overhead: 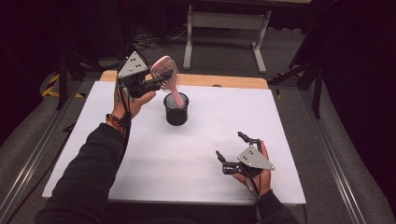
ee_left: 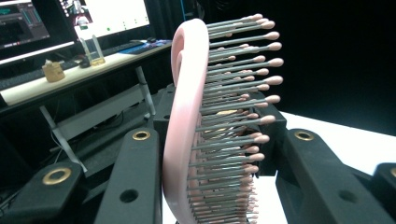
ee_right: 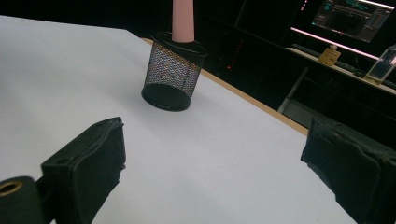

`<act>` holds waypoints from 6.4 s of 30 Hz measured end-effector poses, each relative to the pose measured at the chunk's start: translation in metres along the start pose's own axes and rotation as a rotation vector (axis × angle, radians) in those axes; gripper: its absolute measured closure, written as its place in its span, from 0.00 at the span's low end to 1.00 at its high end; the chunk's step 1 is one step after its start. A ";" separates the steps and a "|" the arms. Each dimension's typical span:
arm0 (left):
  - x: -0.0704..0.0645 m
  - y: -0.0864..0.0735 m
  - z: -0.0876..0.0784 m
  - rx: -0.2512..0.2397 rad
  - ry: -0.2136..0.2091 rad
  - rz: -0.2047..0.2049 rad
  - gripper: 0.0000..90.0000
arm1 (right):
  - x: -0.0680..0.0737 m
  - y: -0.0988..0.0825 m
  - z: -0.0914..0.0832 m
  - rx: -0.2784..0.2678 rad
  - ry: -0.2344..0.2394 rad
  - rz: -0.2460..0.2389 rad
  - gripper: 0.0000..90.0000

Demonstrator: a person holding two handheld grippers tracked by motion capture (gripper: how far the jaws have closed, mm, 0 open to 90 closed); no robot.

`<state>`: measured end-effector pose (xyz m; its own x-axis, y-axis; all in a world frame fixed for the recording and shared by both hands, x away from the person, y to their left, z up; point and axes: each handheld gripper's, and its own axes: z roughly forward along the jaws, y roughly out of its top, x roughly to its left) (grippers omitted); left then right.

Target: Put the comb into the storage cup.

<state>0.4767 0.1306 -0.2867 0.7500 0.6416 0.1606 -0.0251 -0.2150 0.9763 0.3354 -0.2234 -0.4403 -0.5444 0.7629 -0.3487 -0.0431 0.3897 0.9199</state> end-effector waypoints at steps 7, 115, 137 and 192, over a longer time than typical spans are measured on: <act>0.001 -0.006 0.010 0.021 0.001 -0.016 0.70 | 0.000 0.000 0.000 0.005 0.009 0.000 0.07; 0.028 -0.096 0.021 0.121 0.104 -0.223 0.56 | -0.001 -0.002 0.003 0.049 -0.031 -0.010 0.08; 0.034 -0.089 0.010 0.133 0.131 -0.164 0.53 | 0.004 0.000 0.004 0.070 -0.057 -0.065 0.09; 0.033 -0.067 -0.028 0.092 0.120 -0.055 0.17 | 0.003 0.000 0.003 0.053 -0.034 -0.042 0.09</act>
<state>0.4844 0.1866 -0.3430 0.6645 0.7361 0.1290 0.0783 -0.2403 0.9675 0.3365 -0.2191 -0.4420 -0.5144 0.7622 -0.3931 -0.0201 0.4475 0.8941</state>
